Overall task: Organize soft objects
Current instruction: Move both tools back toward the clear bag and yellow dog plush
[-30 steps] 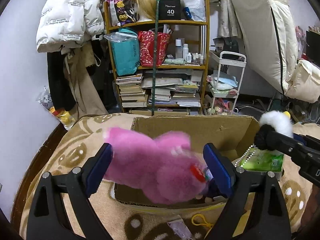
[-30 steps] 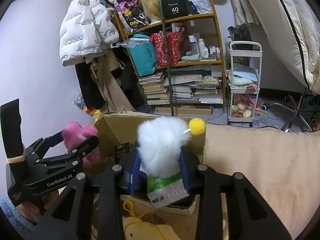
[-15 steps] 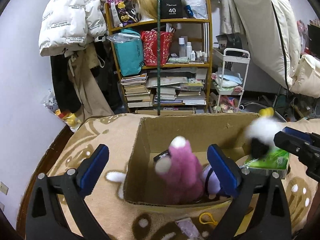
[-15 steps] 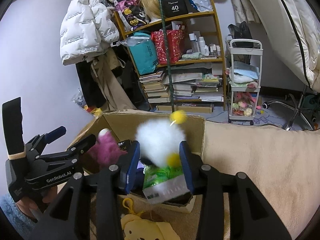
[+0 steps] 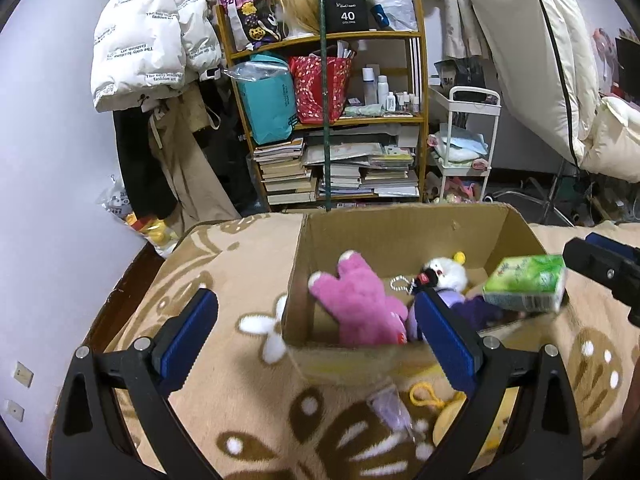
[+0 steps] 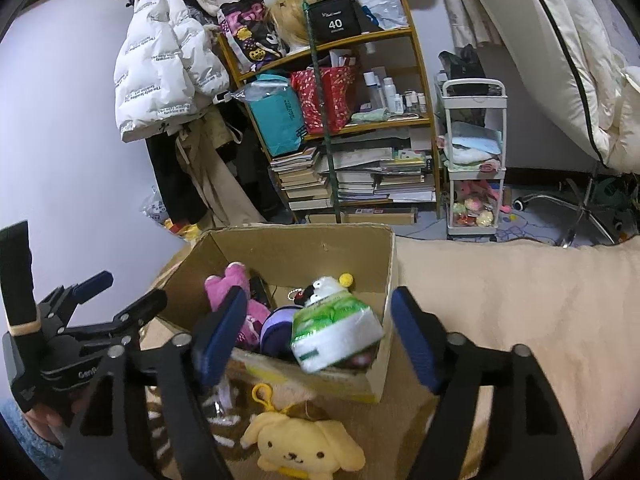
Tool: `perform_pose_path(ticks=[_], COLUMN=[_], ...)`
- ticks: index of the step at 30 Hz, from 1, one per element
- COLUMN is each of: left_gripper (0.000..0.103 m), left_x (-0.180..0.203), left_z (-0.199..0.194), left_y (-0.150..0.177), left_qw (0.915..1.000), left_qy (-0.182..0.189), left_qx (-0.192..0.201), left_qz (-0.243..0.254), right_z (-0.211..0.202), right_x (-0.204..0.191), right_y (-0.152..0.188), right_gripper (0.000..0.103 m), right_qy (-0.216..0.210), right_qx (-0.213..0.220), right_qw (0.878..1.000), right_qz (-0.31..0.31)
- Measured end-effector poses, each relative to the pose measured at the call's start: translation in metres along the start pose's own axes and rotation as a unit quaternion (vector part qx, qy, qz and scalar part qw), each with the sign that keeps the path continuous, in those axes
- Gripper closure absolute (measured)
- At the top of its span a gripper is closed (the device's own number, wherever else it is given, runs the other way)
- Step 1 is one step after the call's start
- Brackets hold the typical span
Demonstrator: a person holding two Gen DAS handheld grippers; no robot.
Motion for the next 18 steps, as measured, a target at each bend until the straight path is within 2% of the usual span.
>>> perform_pose_path(ticks=[1,9,18], left_gripper=[0.005,0.005,0.005], left_x=[0.0,0.004,0.004], left_z=[-0.004,-0.028,-0.043], left_y=[0.003,0.014,0.035], left_qw=[1.0,0.9998,0.9981], left_qy=[0.001,0.007,0.012], left_qx=[-0.004,-0.02,-0.056], left_qz=[0.0,-0.003,-0.022], right_z=[-0.002,-0.021,-0.034], right_x=[0.0,0.002,0.0], right_y=[0.001,0.015,0.034], right_gripper=[0.016,0.001,0.001], right_qy=[0.0,0.013,0.022], right_qx=[-0.001,-0.006,-0.026], right_qw=[1.0,1.0,0.999], right_qz=[0.001,0.011,0.008])
Point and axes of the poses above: each gripper's, at about its wrist camera, not at the fingertips, and z roughly the way its jaws point, x to its right, y to its underside, the point moved 1 cm from there along z, roughly the way its jaws point, and after that the axes turned 7 degrees about y, right-handed, at the moved point
